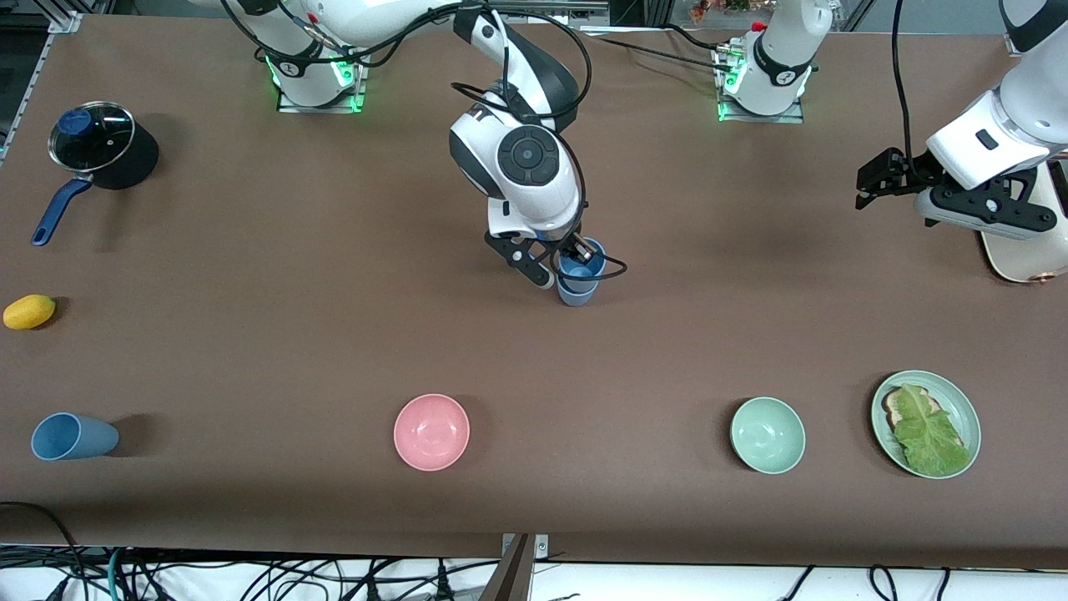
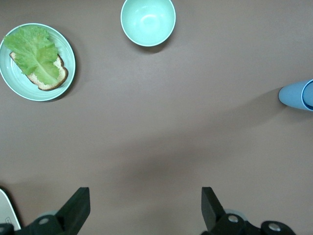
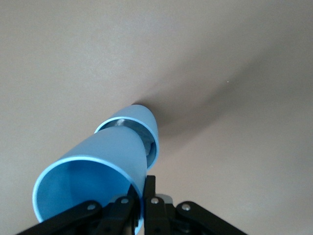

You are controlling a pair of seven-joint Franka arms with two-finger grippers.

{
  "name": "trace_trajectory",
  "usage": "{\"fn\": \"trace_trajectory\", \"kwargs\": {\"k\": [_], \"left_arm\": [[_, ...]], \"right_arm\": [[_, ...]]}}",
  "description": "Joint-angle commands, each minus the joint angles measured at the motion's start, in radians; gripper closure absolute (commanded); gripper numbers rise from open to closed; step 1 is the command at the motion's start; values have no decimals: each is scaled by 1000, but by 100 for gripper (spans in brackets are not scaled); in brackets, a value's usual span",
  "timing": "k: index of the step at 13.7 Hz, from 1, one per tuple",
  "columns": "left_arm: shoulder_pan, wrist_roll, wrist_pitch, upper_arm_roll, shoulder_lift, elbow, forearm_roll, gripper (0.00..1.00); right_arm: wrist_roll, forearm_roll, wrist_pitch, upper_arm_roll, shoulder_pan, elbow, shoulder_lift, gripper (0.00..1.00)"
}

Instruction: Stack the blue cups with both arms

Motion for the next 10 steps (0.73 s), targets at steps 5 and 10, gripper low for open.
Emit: {"fn": "trace_trajectory", "kwargs": {"k": [5, 10], "left_arm": [[0, 7, -25, 3, 4, 21, -12, 0], [0, 7, -29, 4, 4, 21, -12, 0]], "right_arm": [[0, 4, -9, -15, 6, 44, 29, 0], [-55, 6, -43, -24, -6, 48, 7, 0]]}}
